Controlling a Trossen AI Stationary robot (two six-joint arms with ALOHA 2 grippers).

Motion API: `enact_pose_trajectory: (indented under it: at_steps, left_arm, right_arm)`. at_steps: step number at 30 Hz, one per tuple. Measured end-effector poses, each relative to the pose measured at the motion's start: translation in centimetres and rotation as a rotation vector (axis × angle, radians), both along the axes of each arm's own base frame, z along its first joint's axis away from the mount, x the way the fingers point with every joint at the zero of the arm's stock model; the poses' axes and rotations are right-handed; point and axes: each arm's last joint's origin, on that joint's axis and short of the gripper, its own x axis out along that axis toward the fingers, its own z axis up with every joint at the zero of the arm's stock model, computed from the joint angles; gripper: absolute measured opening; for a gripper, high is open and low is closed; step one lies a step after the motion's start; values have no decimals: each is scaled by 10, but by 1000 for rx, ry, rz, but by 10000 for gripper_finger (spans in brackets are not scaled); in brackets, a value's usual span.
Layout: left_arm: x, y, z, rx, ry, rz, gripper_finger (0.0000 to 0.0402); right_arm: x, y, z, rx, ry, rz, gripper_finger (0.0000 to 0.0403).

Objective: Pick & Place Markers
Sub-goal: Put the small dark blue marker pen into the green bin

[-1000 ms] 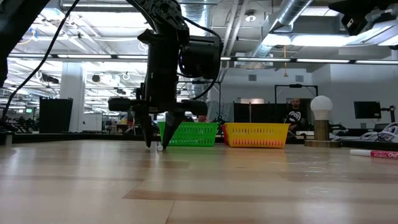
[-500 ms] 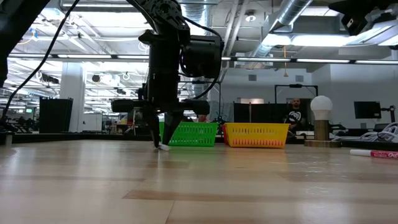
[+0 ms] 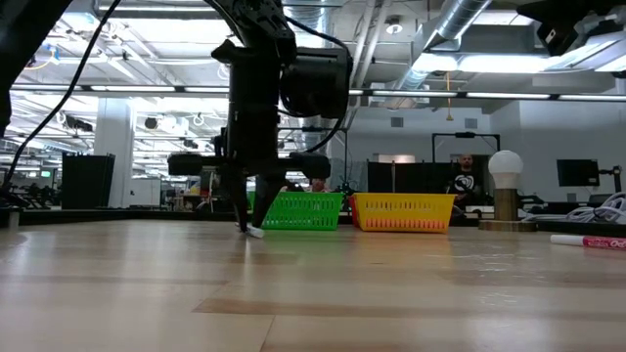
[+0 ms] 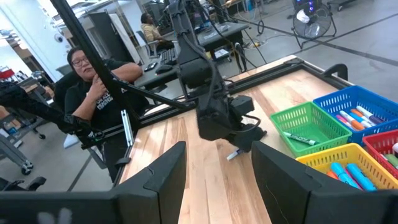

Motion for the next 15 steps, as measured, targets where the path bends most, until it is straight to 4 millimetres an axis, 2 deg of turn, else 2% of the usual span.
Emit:
enact_pose_trajectory:
  at_steps: [8, 15]
  left_arm:
    - [-5, -20, 16, -11, -29, -56, 45]
    - [-12, -42, 40, -13, -90, -118, 44]
  right_arm:
    - [0, 0, 0, 1, 4, 0, 170]
    - [-1, 0, -6, 12, 61, 0, 170]
